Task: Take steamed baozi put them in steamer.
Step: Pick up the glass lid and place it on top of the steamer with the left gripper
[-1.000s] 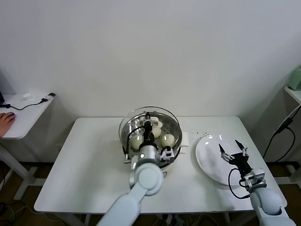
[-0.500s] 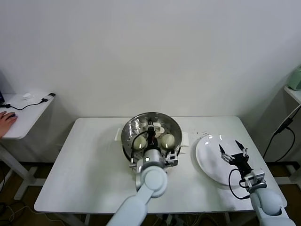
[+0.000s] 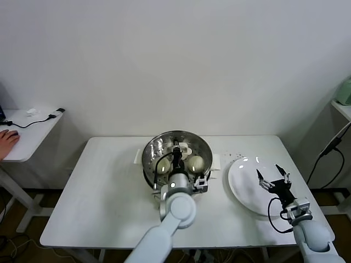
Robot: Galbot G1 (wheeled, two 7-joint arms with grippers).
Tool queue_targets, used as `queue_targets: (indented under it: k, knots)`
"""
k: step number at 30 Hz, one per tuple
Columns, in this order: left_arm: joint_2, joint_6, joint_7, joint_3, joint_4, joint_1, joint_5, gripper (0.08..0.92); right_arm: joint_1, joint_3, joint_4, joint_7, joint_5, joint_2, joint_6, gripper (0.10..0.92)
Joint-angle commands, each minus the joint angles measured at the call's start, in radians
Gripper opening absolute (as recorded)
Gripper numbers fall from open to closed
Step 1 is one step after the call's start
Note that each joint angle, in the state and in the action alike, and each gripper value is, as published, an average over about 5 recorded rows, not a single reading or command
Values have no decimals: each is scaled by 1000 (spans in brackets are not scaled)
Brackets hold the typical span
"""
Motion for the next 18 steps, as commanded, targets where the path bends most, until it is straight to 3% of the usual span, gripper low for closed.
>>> queue_targets:
  k: [1, 12, 18]
  knots:
    - [0, 49, -6, 2, 13, -1, -1, 147, 1, 3, 0, -1, -2, 1, 1, 823]
    - [32, 49, 64, 9, -58, 16, 14, 156, 2, 12, -7, -4, -3, 0, 2, 823]
    - [57, 49, 100, 14, -156, 46, 11, 300, 5, 16, -13, -6, -5, 0, 2, 823]
